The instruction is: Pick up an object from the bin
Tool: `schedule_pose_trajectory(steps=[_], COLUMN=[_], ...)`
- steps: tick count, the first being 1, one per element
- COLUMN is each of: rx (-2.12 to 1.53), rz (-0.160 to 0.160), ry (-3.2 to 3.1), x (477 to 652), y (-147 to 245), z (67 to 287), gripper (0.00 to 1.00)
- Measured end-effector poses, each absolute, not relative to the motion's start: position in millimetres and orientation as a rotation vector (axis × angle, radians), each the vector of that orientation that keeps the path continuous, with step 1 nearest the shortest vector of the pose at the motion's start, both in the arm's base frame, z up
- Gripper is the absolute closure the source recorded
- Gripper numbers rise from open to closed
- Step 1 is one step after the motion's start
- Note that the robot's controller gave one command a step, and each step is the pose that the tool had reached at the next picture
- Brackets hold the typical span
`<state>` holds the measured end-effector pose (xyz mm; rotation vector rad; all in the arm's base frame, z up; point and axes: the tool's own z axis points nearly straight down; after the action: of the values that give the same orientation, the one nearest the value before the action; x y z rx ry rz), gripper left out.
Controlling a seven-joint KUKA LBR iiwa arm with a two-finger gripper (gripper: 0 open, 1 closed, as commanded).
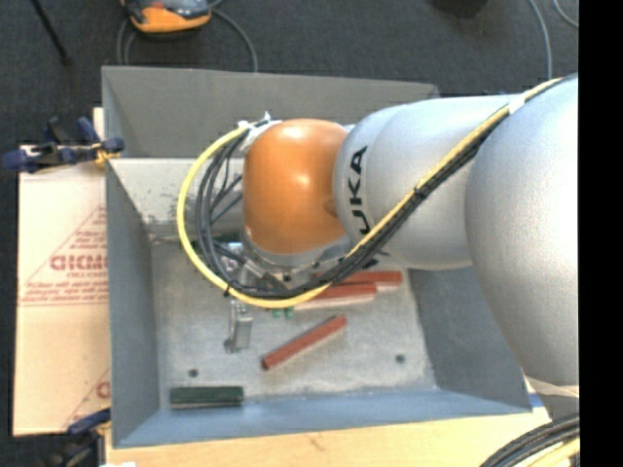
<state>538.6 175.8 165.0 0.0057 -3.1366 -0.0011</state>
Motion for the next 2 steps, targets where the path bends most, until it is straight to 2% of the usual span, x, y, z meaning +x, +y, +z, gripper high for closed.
schedule_pose_trajectory(steps=[1,2], rx=[0.000,0.086], rz=[-0.003,-0.005], ry=[-3.144,-3.151], x=[540.6,525.3], y=[175.3,160.0], z=[169.2,153.3], gripper=[0.00,0.00])
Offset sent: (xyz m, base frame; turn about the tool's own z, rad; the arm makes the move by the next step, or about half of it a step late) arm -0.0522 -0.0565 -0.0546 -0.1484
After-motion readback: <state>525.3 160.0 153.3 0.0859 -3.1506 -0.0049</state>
